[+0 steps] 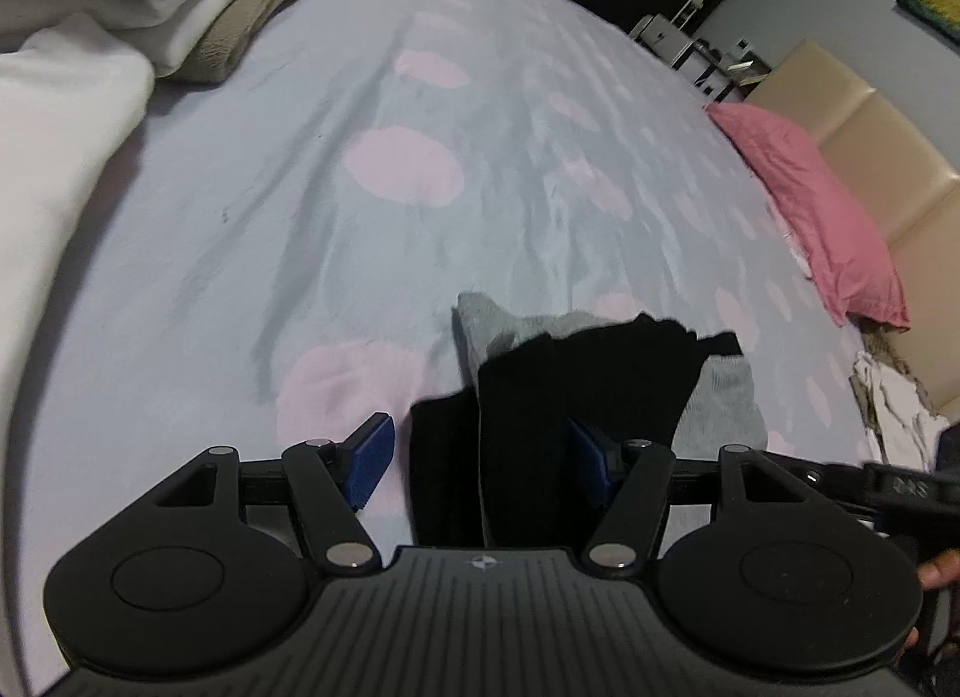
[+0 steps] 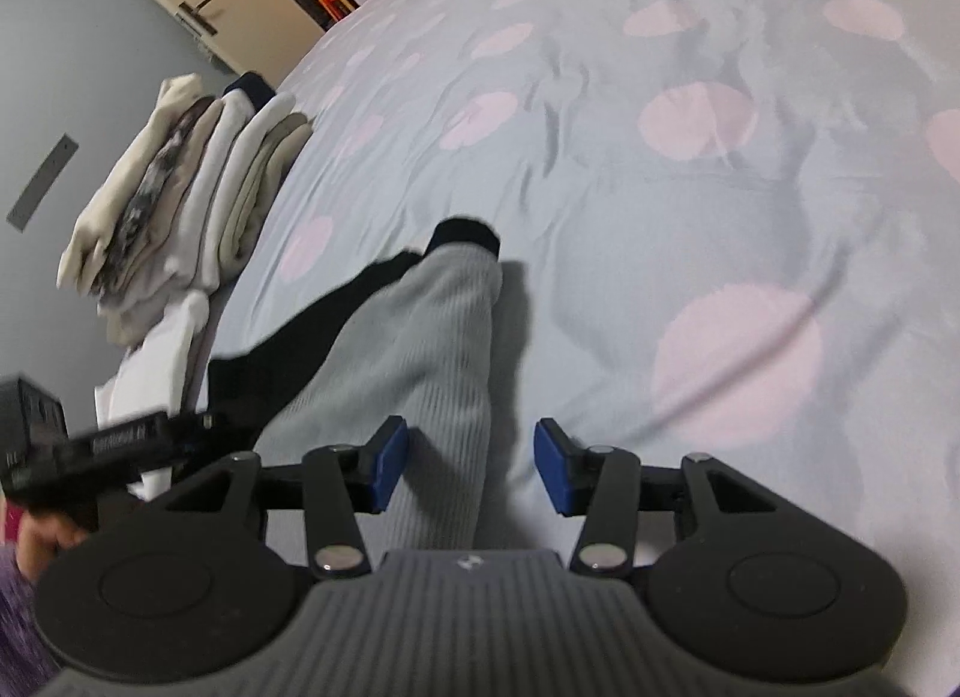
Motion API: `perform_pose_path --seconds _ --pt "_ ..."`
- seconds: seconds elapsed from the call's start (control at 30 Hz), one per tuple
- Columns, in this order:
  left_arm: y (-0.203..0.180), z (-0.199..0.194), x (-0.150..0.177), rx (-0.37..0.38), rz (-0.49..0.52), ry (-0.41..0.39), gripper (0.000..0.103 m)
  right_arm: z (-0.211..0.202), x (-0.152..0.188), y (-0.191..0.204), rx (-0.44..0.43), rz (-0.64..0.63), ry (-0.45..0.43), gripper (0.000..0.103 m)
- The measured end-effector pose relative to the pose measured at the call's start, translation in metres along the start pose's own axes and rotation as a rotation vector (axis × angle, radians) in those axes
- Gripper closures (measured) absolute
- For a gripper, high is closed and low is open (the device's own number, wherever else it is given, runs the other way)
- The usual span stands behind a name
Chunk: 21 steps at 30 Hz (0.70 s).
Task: Fold clothes
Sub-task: 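Grasp the folded grey shirt end with both grippers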
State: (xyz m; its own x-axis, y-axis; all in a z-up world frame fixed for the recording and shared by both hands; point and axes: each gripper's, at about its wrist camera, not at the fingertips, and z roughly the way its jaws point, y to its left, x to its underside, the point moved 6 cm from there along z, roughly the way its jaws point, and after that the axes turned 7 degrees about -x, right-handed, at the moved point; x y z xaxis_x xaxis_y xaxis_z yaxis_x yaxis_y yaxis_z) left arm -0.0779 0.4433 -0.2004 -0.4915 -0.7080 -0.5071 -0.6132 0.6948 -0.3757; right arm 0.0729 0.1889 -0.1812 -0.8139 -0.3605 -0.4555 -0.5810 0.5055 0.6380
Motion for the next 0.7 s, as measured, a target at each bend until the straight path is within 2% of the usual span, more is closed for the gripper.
perform_pose_path --seconds 0.13,0.23,0.27,0.3,0.33,0.4,0.43,0.5,0.7 --pt "-0.005 0.006 -0.001 0.002 0.042 -0.03 0.045 0.025 -0.014 -0.007 -0.023 0.025 0.003 0.052" --pt "-0.013 0.008 0.001 -0.025 0.097 -0.058 0.052 0.036 -0.019 -0.004 -0.038 0.011 -0.012 0.053" --pt "-0.016 0.008 0.001 -0.033 0.115 -0.067 0.057 0.039 -0.021 -0.004 -0.043 0.007 -0.018 0.054" --pt "-0.018 0.008 0.002 -0.031 0.125 -0.071 0.067 0.041 -0.022 -0.003 -0.043 0.001 -0.021 0.06" --pt "-0.021 0.007 0.003 -0.028 0.135 -0.076 0.071 0.043 -0.023 -0.002 -0.042 -0.005 -0.022 0.069" --pt "-0.026 0.005 0.005 -0.02 0.141 -0.083 0.085 0.044 -0.023 -0.001 -0.026 -0.015 -0.021 0.079" --pt "-0.029 0.003 0.006 -0.032 0.151 -0.091 0.086 0.043 -0.023 0.0 -0.024 -0.018 -0.024 0.085" --pt "-0.033 -0.002 0.006 -0.046 0.167 -0.106 0.089 0.037 -0.022 0.004 -0.02 -0.027 -0.033 0.09" --pt "-0.045 -0.045 0.003 -0.041 0.166 -0.19 0.091 -0.003 -0.022 0.044 -0.028 -0.158 -0.105 0.092"
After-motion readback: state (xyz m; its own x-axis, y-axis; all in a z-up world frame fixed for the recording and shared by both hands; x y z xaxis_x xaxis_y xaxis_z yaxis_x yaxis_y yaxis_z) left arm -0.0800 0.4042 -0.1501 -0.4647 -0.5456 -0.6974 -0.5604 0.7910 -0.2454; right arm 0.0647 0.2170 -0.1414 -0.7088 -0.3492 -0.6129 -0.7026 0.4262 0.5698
